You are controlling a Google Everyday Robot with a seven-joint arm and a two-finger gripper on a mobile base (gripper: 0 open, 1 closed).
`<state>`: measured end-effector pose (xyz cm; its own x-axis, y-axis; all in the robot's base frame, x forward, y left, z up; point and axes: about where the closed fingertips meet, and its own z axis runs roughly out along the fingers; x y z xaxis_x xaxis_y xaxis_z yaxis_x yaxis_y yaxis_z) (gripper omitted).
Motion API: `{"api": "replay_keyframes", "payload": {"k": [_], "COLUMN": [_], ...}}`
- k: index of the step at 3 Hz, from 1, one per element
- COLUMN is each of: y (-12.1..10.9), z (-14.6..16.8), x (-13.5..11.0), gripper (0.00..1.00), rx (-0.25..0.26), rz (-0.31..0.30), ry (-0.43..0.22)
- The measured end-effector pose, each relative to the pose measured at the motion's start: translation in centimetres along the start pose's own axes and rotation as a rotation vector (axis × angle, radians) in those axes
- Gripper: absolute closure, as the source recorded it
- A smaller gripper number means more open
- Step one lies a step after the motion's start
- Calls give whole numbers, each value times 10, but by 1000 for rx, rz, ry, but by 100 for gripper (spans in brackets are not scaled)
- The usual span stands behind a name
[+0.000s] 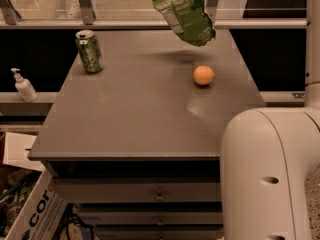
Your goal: Pick green rice chip bag
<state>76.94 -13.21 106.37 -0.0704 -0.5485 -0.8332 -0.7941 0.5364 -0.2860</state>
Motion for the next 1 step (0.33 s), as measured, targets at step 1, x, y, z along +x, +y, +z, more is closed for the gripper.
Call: {"api": "replay_keyframes", "payload": {"k": [1], "y": [0], "z": [0], "x": [0], "gripper": [100], "rx": [0], "rz": [0], "ry": [0]}}
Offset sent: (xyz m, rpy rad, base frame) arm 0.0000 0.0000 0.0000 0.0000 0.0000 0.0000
